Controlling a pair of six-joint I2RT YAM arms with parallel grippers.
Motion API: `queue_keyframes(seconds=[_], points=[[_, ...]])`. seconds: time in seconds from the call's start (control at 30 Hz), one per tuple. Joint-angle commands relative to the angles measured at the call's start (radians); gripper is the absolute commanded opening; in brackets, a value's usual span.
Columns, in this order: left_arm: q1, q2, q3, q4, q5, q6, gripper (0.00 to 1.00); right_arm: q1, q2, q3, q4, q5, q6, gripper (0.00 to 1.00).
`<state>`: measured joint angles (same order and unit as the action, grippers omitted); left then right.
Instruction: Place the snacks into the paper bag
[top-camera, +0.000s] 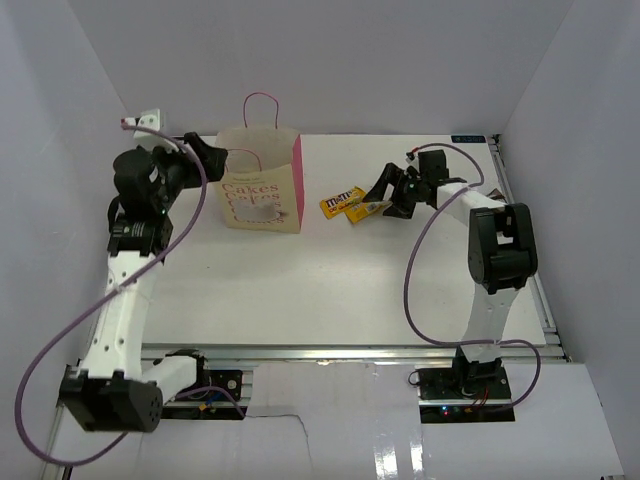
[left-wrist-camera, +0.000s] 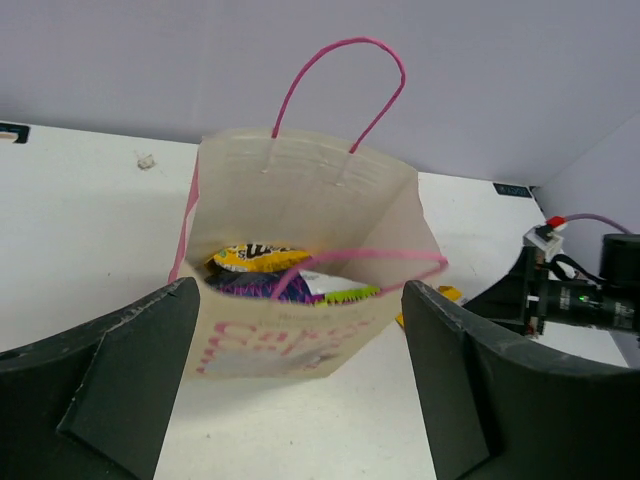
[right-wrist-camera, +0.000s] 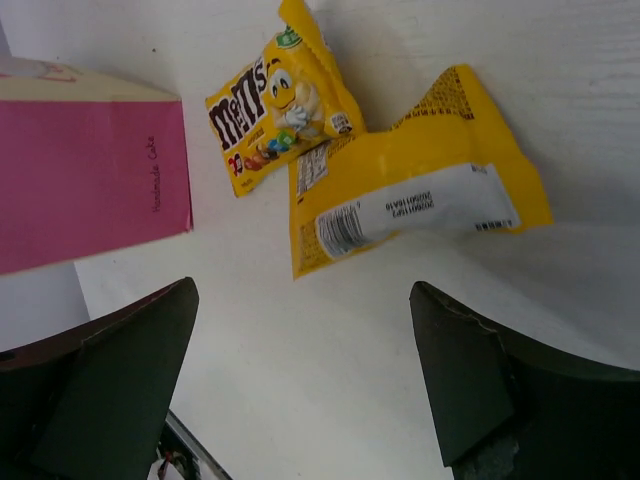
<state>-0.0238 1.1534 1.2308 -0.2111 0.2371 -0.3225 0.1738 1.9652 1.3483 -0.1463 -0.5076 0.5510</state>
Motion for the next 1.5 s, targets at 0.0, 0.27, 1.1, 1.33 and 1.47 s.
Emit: queue_keyframes(seconds=[0.0,0.27,1.1,1.33,1.47], points=[[-0.002,-0.18,-0.122,-0.069,-0.105,-0.016,0.93,0.032,0.056,0.069,0.063,0.04,0.133,0.92],[-0.004,-0.463,-0.301,-0.223,-0.199,-0.121,0.96,0.029,0.161,0.101,0.09,0.139,0.202,0.67],[-0.004,-0.6,-0.649,-0.123,-0.068,-0.234,0.96,0.266,-0.177,0.333,0.096,-0.283,-0.693,0.08],[-0.004,-0.652,-0.675,-0.123,-0.036,-0.253,0.96,0.409,-0.045,0.673,0.068,-0.145,-0.731,0.08],[-0.004,-0.679,-0.683,-0.129,-0.028,-0.265,0.96,0.46,0.044,0.805,0.053,-0.075,-0.732,0.08]])
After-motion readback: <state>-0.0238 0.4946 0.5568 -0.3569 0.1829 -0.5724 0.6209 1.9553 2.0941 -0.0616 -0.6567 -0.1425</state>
